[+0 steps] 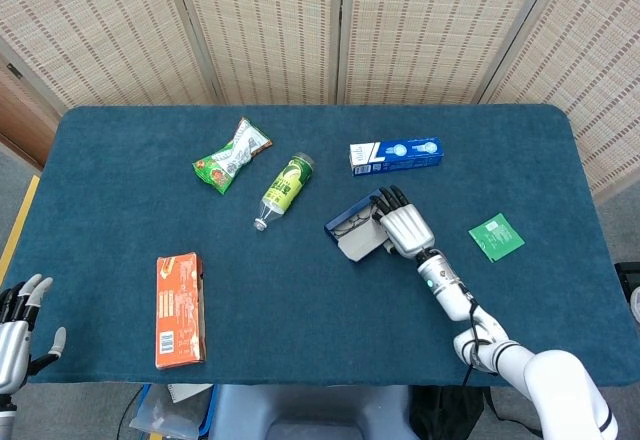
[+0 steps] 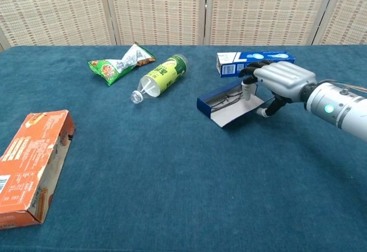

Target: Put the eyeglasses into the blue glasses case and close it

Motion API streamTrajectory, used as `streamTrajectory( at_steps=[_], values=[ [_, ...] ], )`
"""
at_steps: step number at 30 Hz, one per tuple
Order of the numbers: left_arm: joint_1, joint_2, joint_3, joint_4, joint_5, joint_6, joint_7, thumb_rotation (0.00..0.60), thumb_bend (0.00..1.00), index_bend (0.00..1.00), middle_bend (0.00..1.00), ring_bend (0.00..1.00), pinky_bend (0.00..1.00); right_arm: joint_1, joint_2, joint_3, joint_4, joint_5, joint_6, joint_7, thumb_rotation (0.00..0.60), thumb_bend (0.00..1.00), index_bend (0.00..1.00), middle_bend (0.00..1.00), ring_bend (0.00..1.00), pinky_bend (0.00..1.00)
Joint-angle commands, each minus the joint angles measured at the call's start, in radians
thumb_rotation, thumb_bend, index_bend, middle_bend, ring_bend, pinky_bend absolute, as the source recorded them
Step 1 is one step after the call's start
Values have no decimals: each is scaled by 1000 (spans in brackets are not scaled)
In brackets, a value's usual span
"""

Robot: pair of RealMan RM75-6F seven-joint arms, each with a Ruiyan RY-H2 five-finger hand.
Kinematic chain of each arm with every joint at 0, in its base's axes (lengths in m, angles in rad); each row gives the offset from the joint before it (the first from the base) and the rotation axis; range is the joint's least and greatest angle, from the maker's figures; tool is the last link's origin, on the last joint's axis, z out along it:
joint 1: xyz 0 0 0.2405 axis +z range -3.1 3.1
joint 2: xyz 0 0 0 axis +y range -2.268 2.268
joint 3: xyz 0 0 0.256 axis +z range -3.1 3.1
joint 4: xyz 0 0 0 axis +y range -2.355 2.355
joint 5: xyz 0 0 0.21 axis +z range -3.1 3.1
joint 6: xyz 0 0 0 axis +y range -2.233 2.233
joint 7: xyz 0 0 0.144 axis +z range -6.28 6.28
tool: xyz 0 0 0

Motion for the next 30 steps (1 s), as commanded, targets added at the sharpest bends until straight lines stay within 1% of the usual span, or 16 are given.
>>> streamTrajectory(
  at_steps=[1, 11, 23, 27, 30],
  values=[
    [0, 0, 0, 0, 0, 0, 0, 600, 424, 82, 0, 0, 0, 0, 0, -2, 4, -3, 2, 5, 600, 315, 480, 159, 0, 0],
    [-3, 1, -2, -5, 2, -2, 5, 600, 425, 82, 0, 0, 0, -4, 11, -2, 6, -6, 17, 19, 600, 325, 508, 180, 0, 0],
    [-3, 1, -1, -8, 0, -3, 10, 600, 425, 82, 0, 0, 0, -7, 16, -8, 1, -10, 13, 18, 600, 396, 583, 224, 0, 0],
    [-2, 1, -1, -6, 0, -1, 7, 600, 424, 82, 0, 0, 0, -18, 28, -19, -20, -22, 34, 17, 600, 419, 605, 239, 0, 0],
    [-1, 1, -1, -5, 1, -1, 5, 600, 424, 82, 0, 0, 0, -42, 57, -38, -61, -38, 67, 8, 600, 423, 612, 246, 0, 0]
  ],
)
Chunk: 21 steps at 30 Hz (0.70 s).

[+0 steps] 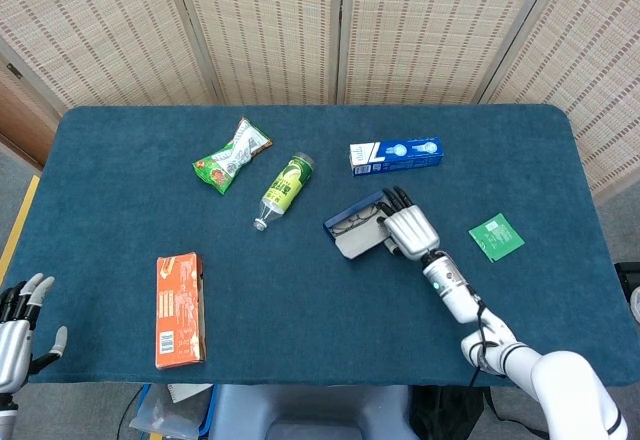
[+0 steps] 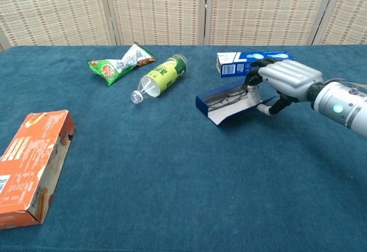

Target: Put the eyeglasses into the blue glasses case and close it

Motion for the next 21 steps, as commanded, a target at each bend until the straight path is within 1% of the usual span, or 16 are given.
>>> streamTrajectory(
  at_steps=[1, 5, 15, 18, 21],
  values=[
    [0, 0, 1, 1, 1, 0, -1, 600, 424, 82, 0, 0, 0, -28, 32, -19, -44, -15, 34, -13, 600, 423, 613, 247, 0, 0],
    [-1, 0, 2, 0, 6, 1, -1, 600, 424, 82, 0, 0, 0, -72, 87, -40, -130, -25, 80, -40, 600, 424, 615, 248, 0, 0],
    [-8, 0, 1, -10, 21, 2, 4, 600, 424, 82, 0, 0, 0, -214, 275, -115, -430, -51, 205, -162, 600, 428, 615, 252, 0, 0],
    [-10, 1, 1, -13, 22, 0, 7, 600, 425, 82, 0, 0, 0, -255, 322, -143, -507, -66, 240, -190, 600, 428, 614, 252, 0, 0],
    [-13, 1, 1, -16, 25, -1, 9, 600, 424, 82, 0, 0, 0, -286, 353, -164, -558, -77, 262, -207, 600, 428, 614, 253, 0, 0]
  ],
)
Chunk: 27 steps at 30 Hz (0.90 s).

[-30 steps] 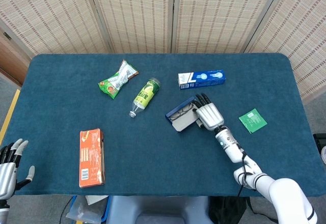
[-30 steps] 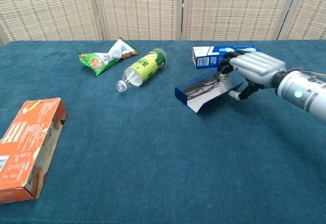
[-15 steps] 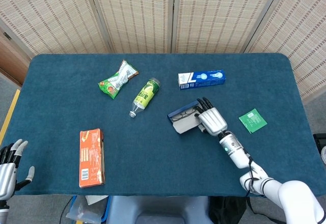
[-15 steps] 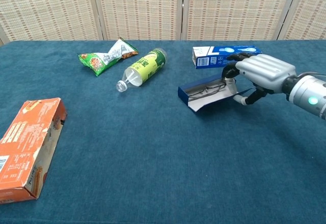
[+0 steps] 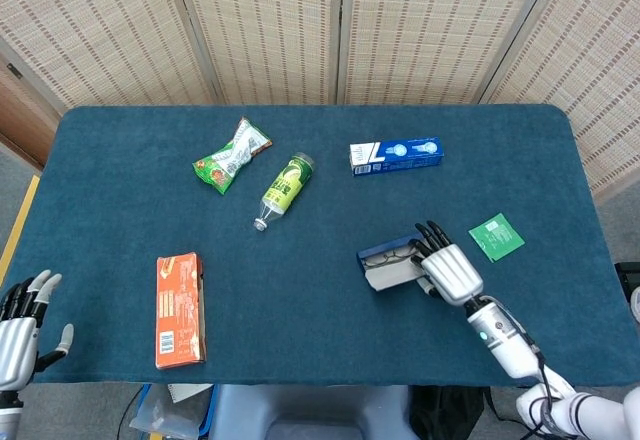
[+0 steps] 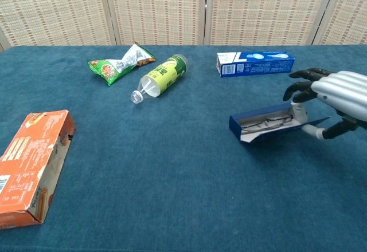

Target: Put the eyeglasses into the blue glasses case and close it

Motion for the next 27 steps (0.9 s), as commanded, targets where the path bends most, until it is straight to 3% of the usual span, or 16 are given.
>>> streamTrajectory(
  at_steps=[1, 6, 27],
  values=[
    [-1, 0, 0, -1, 1, 0, 1, 600, 424, 82, 0, 0, 0, -50, 51, -37, -67, -19, 40, -32, 600, 428, 615, 253, 0, 0],
    [-5, -2, 1, -5, 4, -4, 6, 600, 424, 82, 0, 0, 0, -69, 71, -35, -98, -21, 44, -55, 600, 436, 615, 254, 0, 0],
    [10, 20, 3, -9, -8, 9, -13, 600, 425, 81, 0, 0, 0, 12, 2, 91, -20, 57, -99, -29, 600, 439, 615, 253, 0, 0]
  ],
)
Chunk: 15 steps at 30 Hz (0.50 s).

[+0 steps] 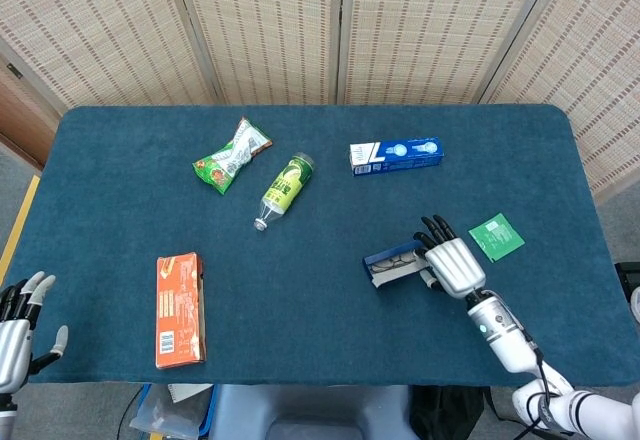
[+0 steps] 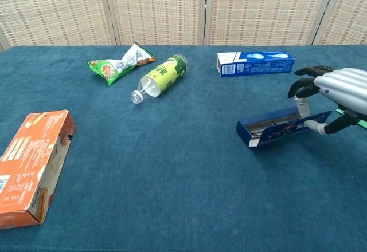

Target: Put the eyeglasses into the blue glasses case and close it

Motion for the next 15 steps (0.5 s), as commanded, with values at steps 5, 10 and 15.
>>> streamTrajectory(
  at_steps=[5, 10, 15],
  values=[
    [-4, 0, 1, -3, 5, -4, 1, 600, 424, 81, 0, 0, 0, 28, 2, 37, -2, 38, -46, -5, 600, 439, 615, 249, 0, 0],
    [-1, 3, 2, -4, 6, -1, 2, 600, 424, 81, 0, 0, 0, 60, -4, 67, 4, 82, -106, -19, 600, 439, 615, 242, 0, 0],
    [5, 6, 4, -5, 3, 4, -2, 600, 424, 81, 0, 0, 0, 90, -28, 87, 33, 106, -147, -23, 600, 439, 578, 222, 0, 0]
  ],
)
